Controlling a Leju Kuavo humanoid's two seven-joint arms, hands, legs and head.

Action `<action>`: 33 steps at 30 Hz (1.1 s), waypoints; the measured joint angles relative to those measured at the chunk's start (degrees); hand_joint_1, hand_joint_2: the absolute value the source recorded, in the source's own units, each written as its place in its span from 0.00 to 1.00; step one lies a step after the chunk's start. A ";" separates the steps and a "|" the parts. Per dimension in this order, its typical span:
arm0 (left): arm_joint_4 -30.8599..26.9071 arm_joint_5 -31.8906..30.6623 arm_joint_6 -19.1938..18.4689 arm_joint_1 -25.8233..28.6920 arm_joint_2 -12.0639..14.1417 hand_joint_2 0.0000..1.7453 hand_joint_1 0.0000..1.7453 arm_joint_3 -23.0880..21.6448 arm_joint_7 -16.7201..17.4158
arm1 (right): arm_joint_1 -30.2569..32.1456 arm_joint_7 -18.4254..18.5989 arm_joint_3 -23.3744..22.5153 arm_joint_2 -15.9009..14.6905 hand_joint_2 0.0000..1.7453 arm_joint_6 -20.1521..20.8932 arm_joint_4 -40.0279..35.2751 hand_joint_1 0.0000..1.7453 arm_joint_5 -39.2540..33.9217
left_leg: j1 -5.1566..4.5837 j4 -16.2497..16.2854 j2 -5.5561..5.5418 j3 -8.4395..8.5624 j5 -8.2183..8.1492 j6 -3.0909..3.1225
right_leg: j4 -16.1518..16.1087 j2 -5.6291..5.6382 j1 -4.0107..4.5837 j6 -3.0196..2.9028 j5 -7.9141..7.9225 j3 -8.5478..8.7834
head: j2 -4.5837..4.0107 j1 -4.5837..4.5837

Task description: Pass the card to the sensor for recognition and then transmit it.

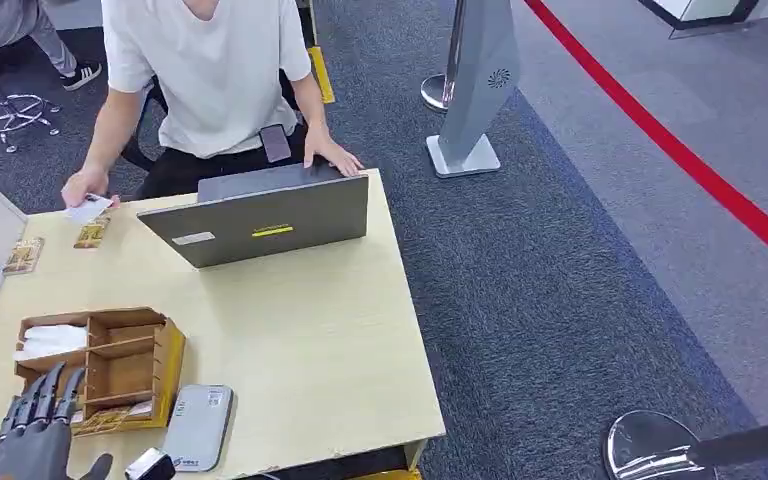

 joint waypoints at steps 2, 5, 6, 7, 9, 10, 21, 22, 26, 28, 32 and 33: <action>0.24 -0.13 -0.02 0.18 -0.26 1.00 0.00 0.55 0.00 | 0.01 0.00 0.02 0.00 1.00 -0.02 0.00 0.00 -0.26 | 0.00 0.00 0.00 0.00 0.00 0.00 | 0.00 0.00 0.00 0.00 0.00 -0.01 | 0.00 -0.02; 0.61 -0.59 -0.07 0.25 -0.68 1.00 0.00 1.36 0.09 | 0.00 -0.02 0.07 0.00 1.00 -0.11 0.00 0.00 -0.26 | 0.00 0.00 -0.01 0.00 0.00 0.00 | 0.00 0.00 0.00 0.00 0.00 0.00 | 0.00 -0.02; 0.76 -0.94 -0.09 0.24 -0.87 1.00 0.00 1.68 0.13 | 0.00 0.00 0.07 0.00 1.00 -0.11 0.00 0.00 -0.28 | 0.00 0.00 0.00 0.00 0.00 0.00 | 0.00 0.00 0.00 0.00 0.00 0.00 | 0.00 -0.02; 0.94 -1.26 -0.09 0.20 -1.09 1.00 0.00 1.94 0.28 | 0.00 0.00 0.09 0.00 1.00 -0.11 0.02 0.00 -0.28 | 0.00 0.00 0.00 0.00 0.00 0.00 | 0.00 0.00 0.00 0.00 0.00 -0.01 | 0.00 -0.04; 1.20 -2.06 -0.07 0.15 -1.49 1.00 0.00 2.38 0.37 | 0.00 0.00 0.28 0.00 1.00 -0.11 0.00 0.00 -0.28 | 0.00 0.00 0.00 0.01 0.00 0.00 | 0.00 0.00 0.00 0.00 0.00 -0.01 | 0.00 -0.02; 1.33 -2.47 0.02 0.07 -1.77 1.00 0.00 2.67 0.37 | -0.01 0.00 0.44 0.00 1.00 -0.11 0.00 0.00 -0.28 | 0.00 0.00 0.00 0.01 0.00 0.00 | 0.00 0.00 0.00 0.00 0.00 -0.01 | 0.00 -0.02; 3.54 -5.73 1.09 -2.11 -4.90 1.00 0.00 3.65 -1.22 | -0.04 0.00 1.01 0.09 1.00 -0.39 0.00 0.00 -0.46 | 0.00 0.00 -0.02 0.01 0.00 0.00 | 0.00 0.00 0.00 0.00 0.00 0.02 | 0.00 -0.02; 3.74 -5.86 1.09 -2.35 -5.22 1.00 0.00 3.65 -1.38 | -0.04 0.00 1.03 0.11 1.00 -0.46 0.00 0.00 -0.46 | 0.00 0.00 -0.01 0.02 0.00 0.00 | 0.00 0.00 0.00 0.00 0.00 0.03 | 0.00 -0.02; 4.70 -6.19 0.96 -3.29 -6.42 1.00 0.00 3.58 -2.01 | -0.04 -0.02 1.18 0.20 1.00 -0.63 0.00 0.00 -0.55 | 0.00 0.00 -0.02 0.03 0.00 0.00 | 0.00 0.00 0.00 0.00 0.00 0.02 | 0.00 -0.02; 4.98 -6.29 0.83 -3.62 -6.88 1.00 0.00 3.54 -2.05 | -0.07 0.00 1.35 0.28 1.00 -0.68 0.00 0.00 -0.61 | 0.00 0.00 -0.01 0.03 0.00 0.00 | 0.00 0.00 0.00 0.00 0.00 0.02 | 0.00 -0.02; 5.27 -6.25 -0.07 -3.81 -7.37 1.00 1.00 3.50 -2.05 | -0.09 0.02 1.51 0.37 1.00 -0.66 0.00 0.00 -1.49 | 0.00 0.00 -0.01 0.03 0.00 0.00 | 0.00 0.00 0.01 0.00 0.00 0.02 | 0.00 -0.02; 5.35 -5.94 -0.50 -3.85 -7.45 1.00 1.00 3.50 -2.05 | -0.10 0.07 1.55 0.37 1.00 -0.63 0.00 0.00 -1.49 | 0.00 0.00 -0.01 0.03 0.00 0.00 | 0.00 0.00 0.01 0.00 0.00 0.02 | 0.00 -0.02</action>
